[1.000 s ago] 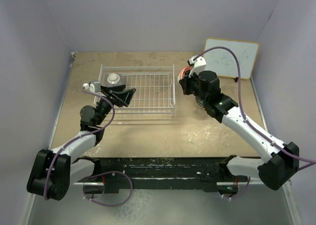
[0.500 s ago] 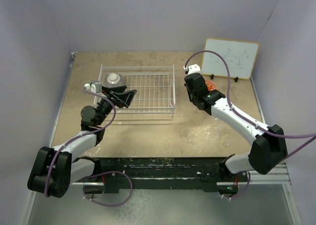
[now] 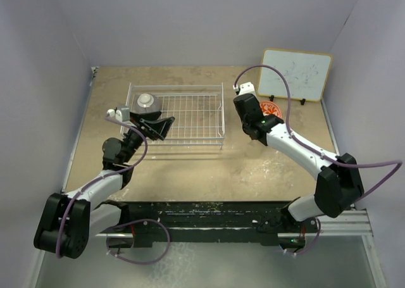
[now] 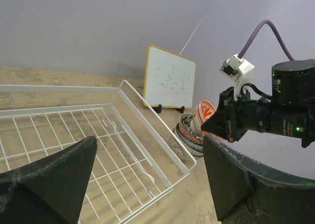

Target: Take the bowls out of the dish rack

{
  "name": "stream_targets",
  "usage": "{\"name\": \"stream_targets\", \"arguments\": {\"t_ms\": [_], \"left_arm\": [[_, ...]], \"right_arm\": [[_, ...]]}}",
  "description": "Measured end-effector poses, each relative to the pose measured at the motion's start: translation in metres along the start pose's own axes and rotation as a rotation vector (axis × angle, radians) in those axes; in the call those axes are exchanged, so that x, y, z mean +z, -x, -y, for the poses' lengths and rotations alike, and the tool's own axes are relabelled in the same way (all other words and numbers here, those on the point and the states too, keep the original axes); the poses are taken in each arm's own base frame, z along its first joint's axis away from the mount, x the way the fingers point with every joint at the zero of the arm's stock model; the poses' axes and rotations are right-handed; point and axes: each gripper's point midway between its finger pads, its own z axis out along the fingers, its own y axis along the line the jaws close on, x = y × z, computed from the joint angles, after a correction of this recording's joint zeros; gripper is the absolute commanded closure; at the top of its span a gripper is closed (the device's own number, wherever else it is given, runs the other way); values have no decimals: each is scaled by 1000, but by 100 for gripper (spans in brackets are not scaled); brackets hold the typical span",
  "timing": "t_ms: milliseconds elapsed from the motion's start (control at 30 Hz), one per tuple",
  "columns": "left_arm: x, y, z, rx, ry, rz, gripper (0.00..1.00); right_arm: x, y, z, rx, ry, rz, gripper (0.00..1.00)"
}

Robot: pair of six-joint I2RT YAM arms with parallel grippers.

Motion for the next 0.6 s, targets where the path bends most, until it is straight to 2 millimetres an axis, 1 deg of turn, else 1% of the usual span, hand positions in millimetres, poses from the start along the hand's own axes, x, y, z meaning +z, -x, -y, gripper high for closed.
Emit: {"name": "stream_targets", "arguments": {"t_ms": [233,600], "left_arm": [[-2,-2,-2,13,8,-10,10],[-3,-5,-4,12,20,-19,10]], "right_arm": [[17,-15,1,-30,-25,-29,100],[26,-21,10,-25,-53,-23,100]]}}
